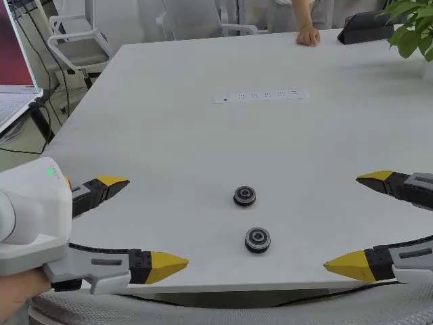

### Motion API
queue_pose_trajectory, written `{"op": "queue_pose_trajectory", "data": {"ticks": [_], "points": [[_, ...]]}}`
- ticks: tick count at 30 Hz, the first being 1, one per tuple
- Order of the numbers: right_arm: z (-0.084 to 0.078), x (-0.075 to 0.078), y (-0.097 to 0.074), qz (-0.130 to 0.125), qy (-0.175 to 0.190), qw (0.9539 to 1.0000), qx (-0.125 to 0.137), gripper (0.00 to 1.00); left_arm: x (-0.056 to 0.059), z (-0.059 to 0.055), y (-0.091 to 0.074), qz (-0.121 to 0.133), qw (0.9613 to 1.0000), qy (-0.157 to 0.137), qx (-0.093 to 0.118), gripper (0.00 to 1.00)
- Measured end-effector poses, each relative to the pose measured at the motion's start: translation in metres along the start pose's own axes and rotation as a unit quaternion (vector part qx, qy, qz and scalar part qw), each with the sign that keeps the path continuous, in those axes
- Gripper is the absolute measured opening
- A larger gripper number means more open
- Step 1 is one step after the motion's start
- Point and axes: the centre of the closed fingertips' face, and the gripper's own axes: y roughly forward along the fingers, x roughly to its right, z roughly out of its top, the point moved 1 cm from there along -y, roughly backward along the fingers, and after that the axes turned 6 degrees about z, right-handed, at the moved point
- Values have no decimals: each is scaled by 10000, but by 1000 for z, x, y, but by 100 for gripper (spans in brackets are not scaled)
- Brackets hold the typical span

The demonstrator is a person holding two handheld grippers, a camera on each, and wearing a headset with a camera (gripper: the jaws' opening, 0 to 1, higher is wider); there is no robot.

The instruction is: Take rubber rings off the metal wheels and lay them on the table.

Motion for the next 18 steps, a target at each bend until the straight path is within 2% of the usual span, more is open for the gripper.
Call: {"op": "queue_pose_trajectory", "data": {"ticks": [18], "points": [[0, 1, 0, -30, -12, 10000, -21, 93, 0, 0, 0, -22, 10000, 4, 15, 90]]}}
